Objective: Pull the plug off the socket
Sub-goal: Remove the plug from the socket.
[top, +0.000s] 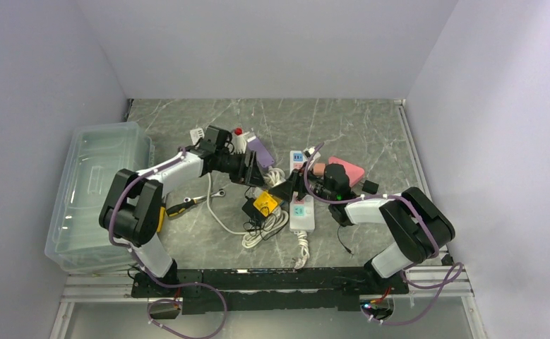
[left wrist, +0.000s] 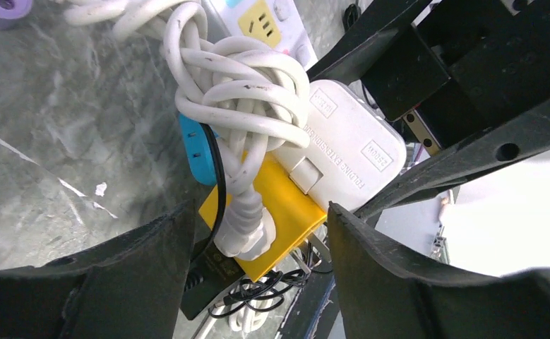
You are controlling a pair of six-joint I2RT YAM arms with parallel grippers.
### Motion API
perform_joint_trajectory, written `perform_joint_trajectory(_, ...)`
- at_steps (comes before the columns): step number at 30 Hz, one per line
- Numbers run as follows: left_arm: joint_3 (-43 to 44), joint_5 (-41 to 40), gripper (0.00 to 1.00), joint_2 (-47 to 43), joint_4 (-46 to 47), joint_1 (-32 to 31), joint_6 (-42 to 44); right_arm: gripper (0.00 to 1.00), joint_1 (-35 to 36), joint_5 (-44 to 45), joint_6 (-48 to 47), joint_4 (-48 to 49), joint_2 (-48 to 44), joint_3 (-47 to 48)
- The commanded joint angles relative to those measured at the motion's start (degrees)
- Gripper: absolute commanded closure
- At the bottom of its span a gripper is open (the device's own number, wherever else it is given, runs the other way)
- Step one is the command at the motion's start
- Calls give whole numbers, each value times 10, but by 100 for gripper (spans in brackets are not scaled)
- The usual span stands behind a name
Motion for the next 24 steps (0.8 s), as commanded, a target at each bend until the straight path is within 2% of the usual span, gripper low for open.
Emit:
perform_joint_trajectory(1, 25, -4, 31, 5, -9, -9, 19, 90, 3, -37, 0, 112, -30, 10)
perform_joint_trajectory(6, 24, -30, 34, 4, -14, -13, 25, 91, 5, -40, 0, 111, -27, 12)
perform_joint_trajectory(10, 28, -64, 41, 7, -27, -22, 31, 91, 6, -39, -1, 110, -27, 13)
perform_joint_trajectory(14, 22, -52, 45, 6, -13, -28, 26, 91, 7, -40, -3, 103, -25, 16)
perform_joint_trajectory(24, 27, -61, 65, 15, -19, -44, 29, 92, 12, -34, -13, 87, -17, 23)
